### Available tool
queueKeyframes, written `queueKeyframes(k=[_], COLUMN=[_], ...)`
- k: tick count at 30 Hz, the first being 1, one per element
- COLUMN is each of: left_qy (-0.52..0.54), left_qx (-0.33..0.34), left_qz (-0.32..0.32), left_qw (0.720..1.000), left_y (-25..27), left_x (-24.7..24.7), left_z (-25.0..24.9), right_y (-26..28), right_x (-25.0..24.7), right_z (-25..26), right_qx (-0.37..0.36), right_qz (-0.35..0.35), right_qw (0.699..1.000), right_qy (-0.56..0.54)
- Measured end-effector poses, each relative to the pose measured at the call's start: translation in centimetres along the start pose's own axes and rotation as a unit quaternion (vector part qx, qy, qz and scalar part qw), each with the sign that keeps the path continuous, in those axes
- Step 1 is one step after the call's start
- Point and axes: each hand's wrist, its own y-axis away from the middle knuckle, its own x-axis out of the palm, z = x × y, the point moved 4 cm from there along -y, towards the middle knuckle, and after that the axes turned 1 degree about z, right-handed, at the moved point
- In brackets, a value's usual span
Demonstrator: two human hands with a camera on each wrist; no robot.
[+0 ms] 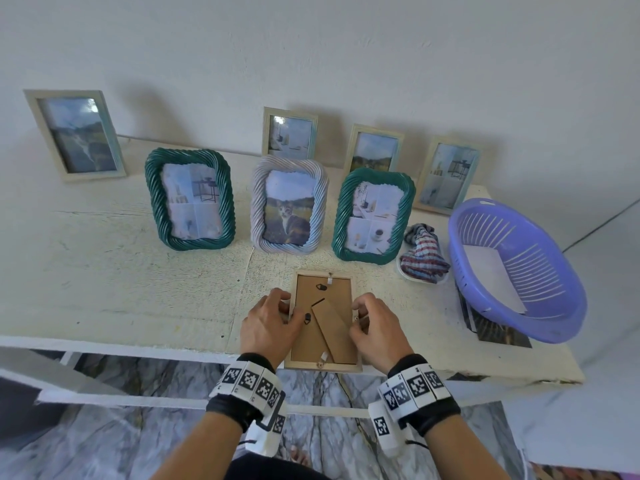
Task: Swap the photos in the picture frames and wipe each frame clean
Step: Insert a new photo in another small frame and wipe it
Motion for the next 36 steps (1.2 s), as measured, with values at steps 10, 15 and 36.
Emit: queueKeyframes(k=[10, 15, 36], left_qy=[0.09, 0.103, 0.094], left_qx=[0.06, 0.045, 0.039], left_qz=[0.008, 0.023, 0.026], left_qw=[0.994, 0.993, 0.994], left_y=[1.2, 1.1, 1.0], left_x=[-0.7, -0.7, -0.5], left_z=[1.5, 1.6, 1.8], right_y=[-6.1, -8.4, -8.3], right_x=[-2.2, -1.1, -2.2], right_z=[3.6, 4.5, 3.7], right_qx=[-0.052, -0.029, -0.072], right_qz=[0.003, 0.055, 0.073], right_qw=[0.984, 0.97, 0.977], right_qy=[0.168, 0.235, 0.186])
